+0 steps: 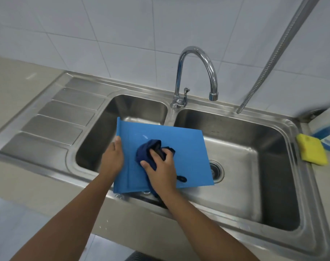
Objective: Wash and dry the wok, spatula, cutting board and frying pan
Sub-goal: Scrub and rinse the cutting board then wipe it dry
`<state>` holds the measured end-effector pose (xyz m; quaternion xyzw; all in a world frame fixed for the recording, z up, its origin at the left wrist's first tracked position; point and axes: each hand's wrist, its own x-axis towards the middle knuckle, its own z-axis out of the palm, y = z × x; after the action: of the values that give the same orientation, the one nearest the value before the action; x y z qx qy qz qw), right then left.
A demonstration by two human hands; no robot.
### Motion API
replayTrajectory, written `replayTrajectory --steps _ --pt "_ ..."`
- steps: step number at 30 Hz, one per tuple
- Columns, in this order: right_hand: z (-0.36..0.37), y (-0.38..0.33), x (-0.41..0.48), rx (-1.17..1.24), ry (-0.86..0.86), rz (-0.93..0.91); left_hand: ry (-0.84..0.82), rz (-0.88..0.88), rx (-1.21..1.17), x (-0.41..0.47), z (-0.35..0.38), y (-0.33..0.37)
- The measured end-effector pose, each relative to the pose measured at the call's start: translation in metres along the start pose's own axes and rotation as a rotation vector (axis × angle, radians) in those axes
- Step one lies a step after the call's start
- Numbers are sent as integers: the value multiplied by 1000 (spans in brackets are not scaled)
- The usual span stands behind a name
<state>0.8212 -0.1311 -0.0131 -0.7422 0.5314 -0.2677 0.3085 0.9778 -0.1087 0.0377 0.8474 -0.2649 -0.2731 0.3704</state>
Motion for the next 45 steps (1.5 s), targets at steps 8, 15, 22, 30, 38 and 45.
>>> replayTrajectory --steps 8,15,22,30,38,45 --pt "-14 48 75 50 127 102 -27 128 67 14 1 6" --pt "-56 132 74 -39 377 647 -106 112 45 31 7 -1" --pt "1 7 14 -3 129 254 -158 80 -4 46 9 2" --pt "33 -43 119 -53 28 -10 -141 157 41 57 -4 10" --pt "35 -43 108 -44 58 -38 -142 166 -3 60 2 11" --pt "17 -25 -4 7 -310 -199 -261 92 -39 72 7 2"
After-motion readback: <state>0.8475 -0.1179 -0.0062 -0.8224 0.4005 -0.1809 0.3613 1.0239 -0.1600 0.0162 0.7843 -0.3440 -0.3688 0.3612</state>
